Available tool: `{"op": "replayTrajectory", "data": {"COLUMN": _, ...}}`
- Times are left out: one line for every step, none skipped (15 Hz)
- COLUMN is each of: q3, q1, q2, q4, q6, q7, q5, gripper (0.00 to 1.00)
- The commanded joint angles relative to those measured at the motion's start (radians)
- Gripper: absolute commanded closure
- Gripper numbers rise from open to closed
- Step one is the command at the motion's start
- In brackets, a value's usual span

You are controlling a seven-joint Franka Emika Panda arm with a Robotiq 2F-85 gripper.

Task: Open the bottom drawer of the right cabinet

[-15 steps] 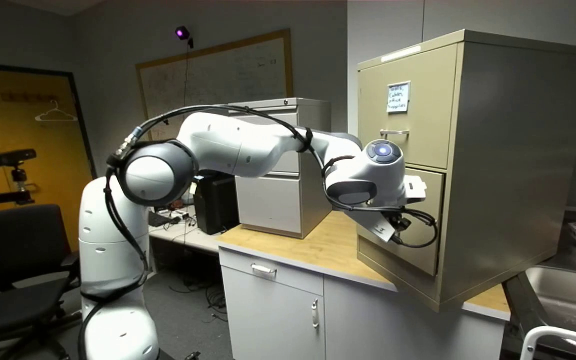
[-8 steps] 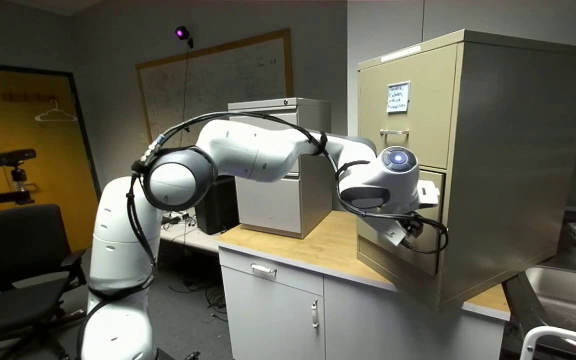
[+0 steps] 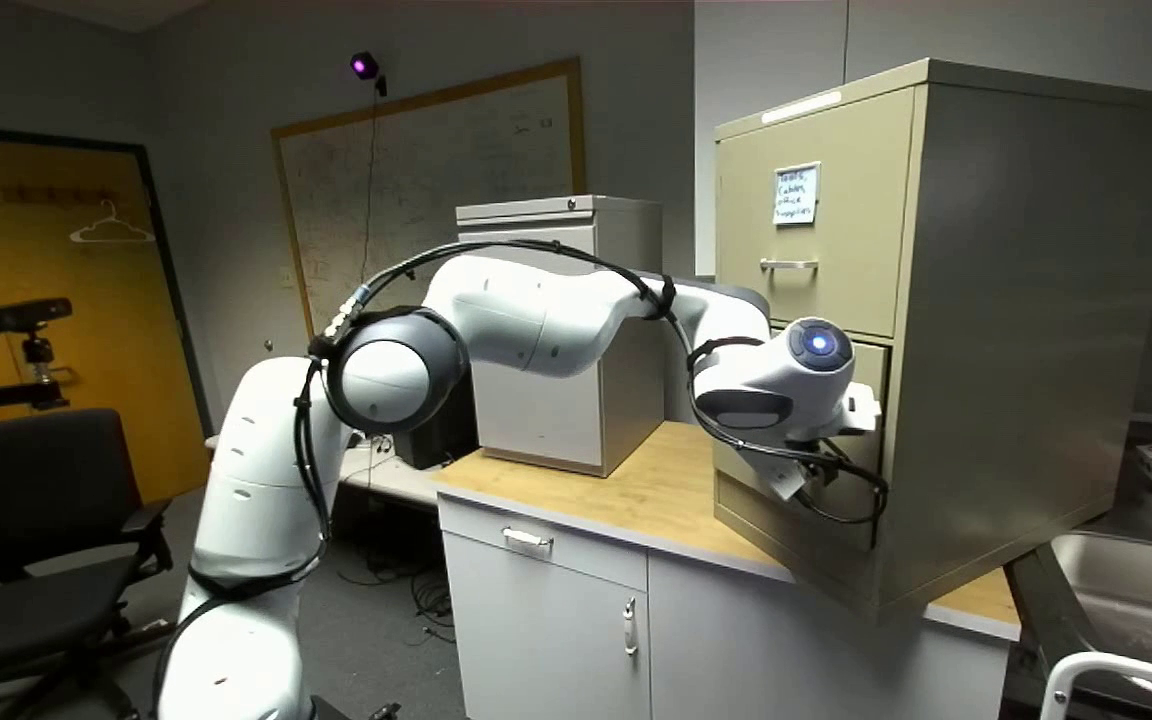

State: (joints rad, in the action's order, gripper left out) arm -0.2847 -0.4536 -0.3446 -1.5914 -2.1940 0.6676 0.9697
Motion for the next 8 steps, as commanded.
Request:
{"op": "replayTrajectory", "data": {"q3": 0.035, "q1": -0.026, "q2": -0.070, "q4": 0.070, "q6": 0.050, "q7": -0.047, "q5": 0.030, "gripper": 0.00}}
{"op": "replayTrajectory", "data": {"q3": 0.035, "q1": -0.029, "q2": -0.083, "q4": 0.068, "q6": 0.055, "q7": -0.064, "q5": 0.034, "gripper": 0.00}}
{"op": "replayTrajectory", "data": {"q3": 0.036, "q1": -0.035, "q2": -0.094, "q4": 0.065, "q6": 0.059, "q7": -0.085, "q5": 0.045, "gripper": 0.00}}
{"op": "replayTrajectory", "data": {"q3": 0.034, "q1": -0.046, "q2": -0.104, "q4": 0.056, "q6": 0.065, "q7": -0.118, "q5": 0.063, "gripper": 0.00}}
{"op": "replayTrajectory", "data": {"q3": 0.032, "q1": -0.057, "q2": -0.104, "q4": 0.046, "q6": 0.077, "q7": -0.151, "q5": 0.098, "gripper": 0.00}}
{"op": "replayTrajectory", "data": {"q3": 0.026, "q1": -0.066, "q2": -0.106, "q4": 0.038, "q6": 0.088, "q7": -0.180, "q5": 0.120, "gripper": 0.00}}
{"op": "replayTrajectory", "data": {"q3": 0.022, "q1": -0.078, "q2": -0.104, "q4": 0.030, "q6": 0.107, "q7": -0.205, "q5": 0.143, "gripper": 0.00}}
{"op": "replayTrajectory", "data": {"q3": 0.016, "q1": -0.087, "q2": -0.106, "q4": 0.027, "q6": 0.129, "q7": -0.238, "q5": 0.159, "gripper": 0.00}}
